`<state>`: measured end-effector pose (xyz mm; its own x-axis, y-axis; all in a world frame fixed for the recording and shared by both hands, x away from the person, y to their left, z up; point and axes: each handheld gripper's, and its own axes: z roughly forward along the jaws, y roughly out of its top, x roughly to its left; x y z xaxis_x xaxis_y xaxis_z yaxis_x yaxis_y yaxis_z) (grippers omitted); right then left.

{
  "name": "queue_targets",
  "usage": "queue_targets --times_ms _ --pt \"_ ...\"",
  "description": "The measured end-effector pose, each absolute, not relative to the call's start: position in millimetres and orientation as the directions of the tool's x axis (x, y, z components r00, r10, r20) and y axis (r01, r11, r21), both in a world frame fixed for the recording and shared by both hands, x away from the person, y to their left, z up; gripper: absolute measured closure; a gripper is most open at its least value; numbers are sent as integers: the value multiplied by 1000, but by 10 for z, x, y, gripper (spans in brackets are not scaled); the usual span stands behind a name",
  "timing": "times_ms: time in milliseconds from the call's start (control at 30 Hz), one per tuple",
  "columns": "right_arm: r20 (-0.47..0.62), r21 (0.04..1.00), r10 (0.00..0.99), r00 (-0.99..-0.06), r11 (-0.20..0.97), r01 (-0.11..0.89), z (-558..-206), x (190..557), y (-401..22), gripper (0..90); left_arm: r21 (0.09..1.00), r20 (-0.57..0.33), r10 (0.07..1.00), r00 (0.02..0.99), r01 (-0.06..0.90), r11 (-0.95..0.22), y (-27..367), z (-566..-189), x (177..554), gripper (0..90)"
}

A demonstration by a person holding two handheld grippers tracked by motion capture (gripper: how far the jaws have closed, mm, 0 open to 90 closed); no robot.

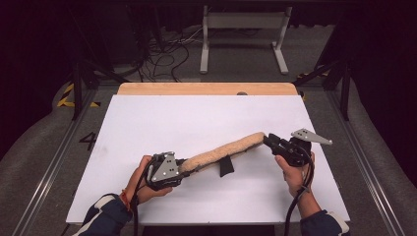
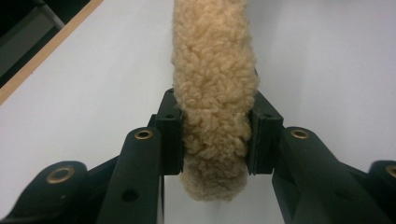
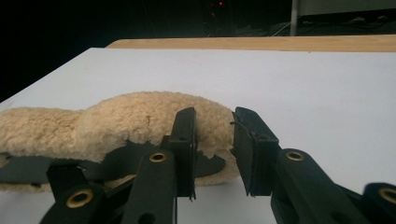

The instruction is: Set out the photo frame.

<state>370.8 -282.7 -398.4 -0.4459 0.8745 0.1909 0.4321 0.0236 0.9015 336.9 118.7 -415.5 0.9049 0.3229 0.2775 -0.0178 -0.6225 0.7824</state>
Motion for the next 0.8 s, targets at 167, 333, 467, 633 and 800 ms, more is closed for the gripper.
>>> queue_targets --times_ms 167,333,467,633,800 --pt "180 902 881 -438 30 431 -3989 3748 -2820 694 779 286 303 909 -36 -626 1150 -4155 3336 651" --pt "167 903 886 -432 39 429 -3987 3778 -2807 692 774 294 288 911 -51 -631 1113 -4154 3300 650" --pt "181 894 887 -425 31 446 -3992 3838 -2800 691 773 296 281 913 -56 -632 1077 -4155 3269 646" --pt "208 879 885 -416 17 476 -3976 3927 -2793 672 759 328 260 908 -89 -645 1030 -4152 3232 636" --pt "200 876 888 -415 27 481 -3966 3913 -2805 634 761 326 259 909 -90 -643 1029 -4153 3221 627"
